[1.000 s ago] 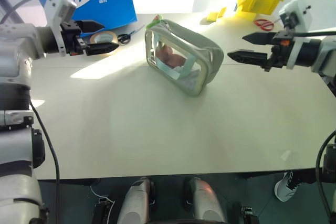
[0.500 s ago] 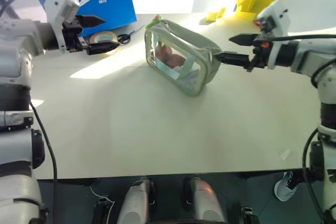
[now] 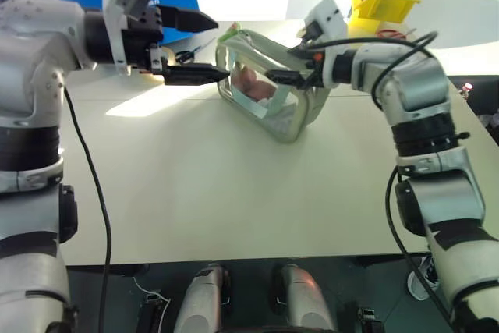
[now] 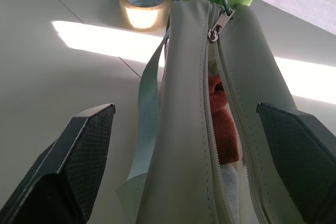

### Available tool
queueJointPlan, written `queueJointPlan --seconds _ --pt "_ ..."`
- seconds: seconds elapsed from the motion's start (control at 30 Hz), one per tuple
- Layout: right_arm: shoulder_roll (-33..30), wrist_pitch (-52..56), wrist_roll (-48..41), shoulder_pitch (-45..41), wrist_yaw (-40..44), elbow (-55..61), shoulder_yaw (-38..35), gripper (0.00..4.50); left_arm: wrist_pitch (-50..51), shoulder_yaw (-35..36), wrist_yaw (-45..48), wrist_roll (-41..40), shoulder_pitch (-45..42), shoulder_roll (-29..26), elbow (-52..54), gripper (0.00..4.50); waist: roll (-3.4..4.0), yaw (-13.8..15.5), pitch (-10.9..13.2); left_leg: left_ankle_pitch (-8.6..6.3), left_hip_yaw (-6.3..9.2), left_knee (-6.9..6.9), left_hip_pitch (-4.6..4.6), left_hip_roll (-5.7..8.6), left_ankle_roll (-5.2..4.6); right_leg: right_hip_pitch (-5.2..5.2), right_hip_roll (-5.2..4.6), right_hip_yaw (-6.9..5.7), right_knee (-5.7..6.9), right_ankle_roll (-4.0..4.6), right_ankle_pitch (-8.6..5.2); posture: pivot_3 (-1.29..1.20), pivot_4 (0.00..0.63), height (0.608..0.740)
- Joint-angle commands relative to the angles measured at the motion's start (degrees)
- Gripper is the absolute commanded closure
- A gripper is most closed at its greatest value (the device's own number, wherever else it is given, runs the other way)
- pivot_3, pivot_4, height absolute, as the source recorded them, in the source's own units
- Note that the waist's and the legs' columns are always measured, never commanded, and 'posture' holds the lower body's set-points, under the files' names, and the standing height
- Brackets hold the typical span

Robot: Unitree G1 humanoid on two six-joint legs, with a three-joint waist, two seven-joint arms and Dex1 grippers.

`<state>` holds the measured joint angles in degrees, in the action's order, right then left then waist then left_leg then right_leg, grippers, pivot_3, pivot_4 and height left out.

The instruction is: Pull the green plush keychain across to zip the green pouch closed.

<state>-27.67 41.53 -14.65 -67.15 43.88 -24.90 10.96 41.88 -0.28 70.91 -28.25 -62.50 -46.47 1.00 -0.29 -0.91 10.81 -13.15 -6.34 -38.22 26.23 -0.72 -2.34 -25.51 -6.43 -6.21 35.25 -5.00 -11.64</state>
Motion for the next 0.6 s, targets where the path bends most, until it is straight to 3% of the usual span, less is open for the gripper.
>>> queueJointPlan --seconds 0.03,0.13,0.2,0.23,0.27,0.3,0.37,0.6 --pt "0.97 -3.34 2.3 -2.8 2.2 -1.83 0.7 0.0 -0.37 1.59 -0.42 -0.45 0.36 -1.78 1.41 0.01 0.0 -0.05 0.0 0.0 0.0 0.0 0.0 0.0 0.0 0.0 0.0 0.0 0.0 0.0 0.0 0.0 0.15 0.74" --pt "1.54 -5.37 3.64 -2.83 4.58 -3.06 1.56 0.84 -0.71 1.66 -0.99 -0.16 0.55 -2.04 1.11 0.0 0.0 -0.04 0.0 0.0 0.02 0.0 -0.01 0.0 0.0 0.02 0.01 0.0 0.01 0.0 0.0 0.0 0.15 0.74" --pt "1.85 -6.44 4.25 -2.97 5.8 -3.89 1.62 1.83 -0.92 1.65 -1.22 0.02 0.73 -2.14 0.94 0.0 0.0 -0.07 0.0 0.0 0.01 -0.01 -0.03 0.0 0.0 0.04 0.02 0.0 0.01 0.0 0.0 0.0 0.15 0.74" --pt "1.93 -6.95 4.39 -3.05 6.54 -4.14 1.72 1.95 -1.07 1.75 -1.34 0.14 0.95 -2.3 0.91 0.0 0.0 -0.08 0.0 0.01 0.01 -0.01 -0.04 0.0 0.0 0.05 0.02 0.0 0.02 0.0 0.0 0.0 0.15 0.74" --pt "2.06 -7.52 4.58 -3.19 7.23 -4.51 1.67 2.45 -1.17 1.82 -1.49 0.26 1.06 -2.44 0.77 0.0 0.0 -0.08 0.0 0.01 0.01 0.0 -0.06 0.0 0.02 0.06 0.03 0.0 0.03 0.0 0.0 0.0 0.15 0.74" --pt "2.11 -8.55 4.82 -3.3 8.05 -4.65 1.66 2.55 -1.12 1.98 -1.64 0.29 1.16 -2.65 0.6 0.0 0.0 -0.1 0.0 0.01 0.01 -0.01 -0.09 -0.01 0.02 0.08 0.03 0.0 0.03 0.0 0.0 0.0 0.15 0.74" --pt "2.03 -13.09 5.41 -3.43 10.84 -4.58 1.85 3.36 -1.57 2.16 -1.81 0.7 1.36 -3.23 -0.2 0.0 0.0 -0.12 0.0 0.02 0.01 0.0 -0.1 -0.01 0.03 0.08 0.03 0.0 0.03 0.0 0.0 0.0 0.15 0.74" --pt "-0.63 -24.44 5.12 -4.56 25.62 -5.86 1.23 3.36 -5.52 2.3 -1.34 3.13 1.48 -5.86 -5.7 0.0 0.01 -0.05 0.0 0.02 0.01 0.0 -0.1 -0.01 0.03 0.08 0.05 0.0 0.04 0.0 0.0 0.0 0.15 0.74"
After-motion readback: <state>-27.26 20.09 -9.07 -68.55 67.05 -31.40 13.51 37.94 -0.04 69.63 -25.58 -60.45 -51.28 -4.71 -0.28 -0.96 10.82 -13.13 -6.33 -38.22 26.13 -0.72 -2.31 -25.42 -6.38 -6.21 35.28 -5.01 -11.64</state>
